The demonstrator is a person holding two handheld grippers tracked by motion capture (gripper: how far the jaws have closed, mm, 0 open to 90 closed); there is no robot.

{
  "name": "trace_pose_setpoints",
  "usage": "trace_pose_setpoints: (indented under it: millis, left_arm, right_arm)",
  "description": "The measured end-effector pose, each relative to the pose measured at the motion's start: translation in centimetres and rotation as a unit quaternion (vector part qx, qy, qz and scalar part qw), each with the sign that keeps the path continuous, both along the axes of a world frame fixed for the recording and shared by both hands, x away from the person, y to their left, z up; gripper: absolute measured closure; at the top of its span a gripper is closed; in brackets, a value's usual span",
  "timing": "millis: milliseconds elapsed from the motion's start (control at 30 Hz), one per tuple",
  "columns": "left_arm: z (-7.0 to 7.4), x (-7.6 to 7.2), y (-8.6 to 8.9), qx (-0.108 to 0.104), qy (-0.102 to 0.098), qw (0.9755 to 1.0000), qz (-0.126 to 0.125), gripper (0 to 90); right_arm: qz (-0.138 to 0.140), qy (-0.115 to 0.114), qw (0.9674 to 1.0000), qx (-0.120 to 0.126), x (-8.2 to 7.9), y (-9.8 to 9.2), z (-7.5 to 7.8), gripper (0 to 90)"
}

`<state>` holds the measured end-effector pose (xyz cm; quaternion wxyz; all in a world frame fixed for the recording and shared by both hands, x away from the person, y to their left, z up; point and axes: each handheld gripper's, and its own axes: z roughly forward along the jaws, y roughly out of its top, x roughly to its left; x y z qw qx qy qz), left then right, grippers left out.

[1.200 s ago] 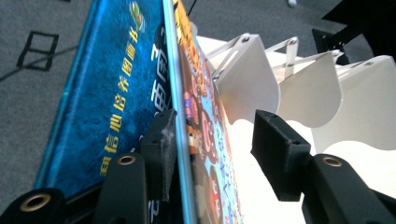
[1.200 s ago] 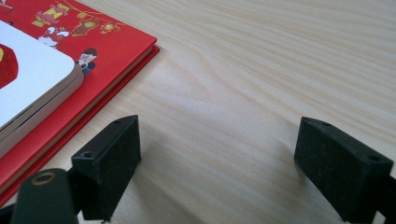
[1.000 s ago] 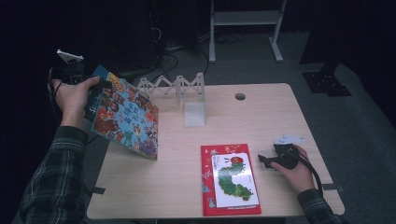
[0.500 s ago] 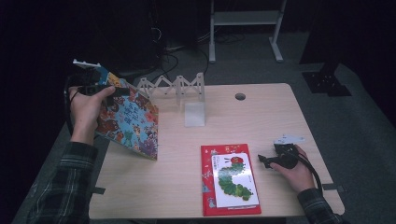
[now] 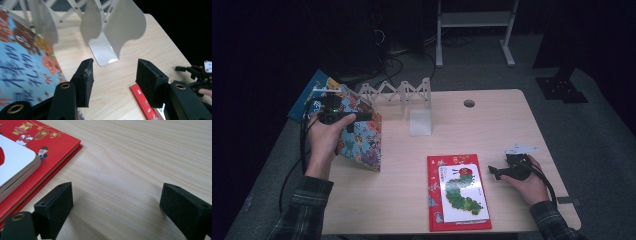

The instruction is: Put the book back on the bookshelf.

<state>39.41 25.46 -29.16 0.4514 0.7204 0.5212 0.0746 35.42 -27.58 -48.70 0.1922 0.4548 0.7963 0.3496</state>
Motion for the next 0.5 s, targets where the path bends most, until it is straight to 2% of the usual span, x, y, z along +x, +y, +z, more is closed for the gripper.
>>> trace_pose_setpoints:
  millis: [133,367,500]
  left_arm:
    - [-1.3,-1.1,-1.1,-0.003,-0.006,0.9999,-0.01,48.0]
    - [-3.8,-2.9,-3.1,-0.007,0.0,0.9995,-0.03,47.6]
    - [-5.3,-3.9,-4.4,-0.002,0.0,0.9993,-0.037,46.5]
  right_arm:
    - [0.001,0.0,1.0,-0.001,0.0,0.0,0.0,10.4]
    - [0.0,-0.001,1.0,-0.001,0.0,0.0,0.0,10.7]
    - [-0.001,0.0,1.0,0.001,-0.1,-0.1,0.0,11.9]
